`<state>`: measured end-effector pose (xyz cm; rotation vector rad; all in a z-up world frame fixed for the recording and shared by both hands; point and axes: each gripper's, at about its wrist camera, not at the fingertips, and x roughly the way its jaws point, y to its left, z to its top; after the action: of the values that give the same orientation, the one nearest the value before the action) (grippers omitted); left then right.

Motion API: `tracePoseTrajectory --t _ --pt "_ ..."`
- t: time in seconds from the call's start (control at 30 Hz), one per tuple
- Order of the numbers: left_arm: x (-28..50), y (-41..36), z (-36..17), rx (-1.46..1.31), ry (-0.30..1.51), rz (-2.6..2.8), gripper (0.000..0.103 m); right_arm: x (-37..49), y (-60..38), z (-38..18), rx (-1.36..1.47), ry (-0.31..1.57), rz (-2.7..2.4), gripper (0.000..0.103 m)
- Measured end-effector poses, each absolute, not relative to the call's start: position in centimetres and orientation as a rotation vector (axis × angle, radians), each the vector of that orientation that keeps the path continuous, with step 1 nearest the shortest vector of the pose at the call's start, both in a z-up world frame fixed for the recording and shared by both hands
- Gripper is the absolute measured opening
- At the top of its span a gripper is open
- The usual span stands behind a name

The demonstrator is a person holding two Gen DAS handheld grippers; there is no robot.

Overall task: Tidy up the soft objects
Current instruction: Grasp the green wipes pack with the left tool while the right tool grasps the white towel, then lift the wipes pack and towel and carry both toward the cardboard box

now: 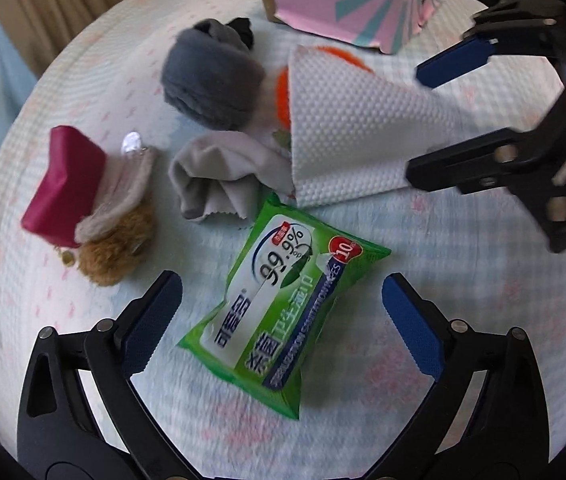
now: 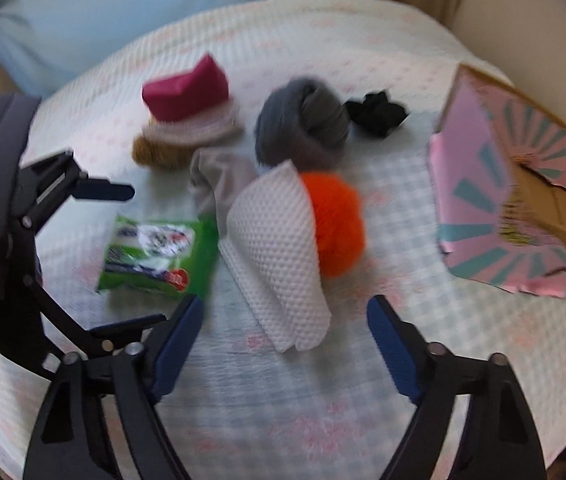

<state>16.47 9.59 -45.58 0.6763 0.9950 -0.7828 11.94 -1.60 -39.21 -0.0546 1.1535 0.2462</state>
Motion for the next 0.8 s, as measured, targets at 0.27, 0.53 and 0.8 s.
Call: tracePoseTrajectory --t 0.27,0.53,0.8 --pt "17.2 8.3 -47.5 0.698 1.080 -0.840 0.079 12.6 -0.7 -41.2 -0.097 1.212 0.288 0.038" --pt "17.6 8.4 -47.2 0.657 1.101 -0.828 0.052 12.1 -0.5 -40.1 -0.117 1.190 0.278 0.016" --pt "17.9 10.3 -45.3 0.546 1.114 -0.749 0.038 11.3 -0.1 -37.9 -0.088 1.153 0.292 0.011"
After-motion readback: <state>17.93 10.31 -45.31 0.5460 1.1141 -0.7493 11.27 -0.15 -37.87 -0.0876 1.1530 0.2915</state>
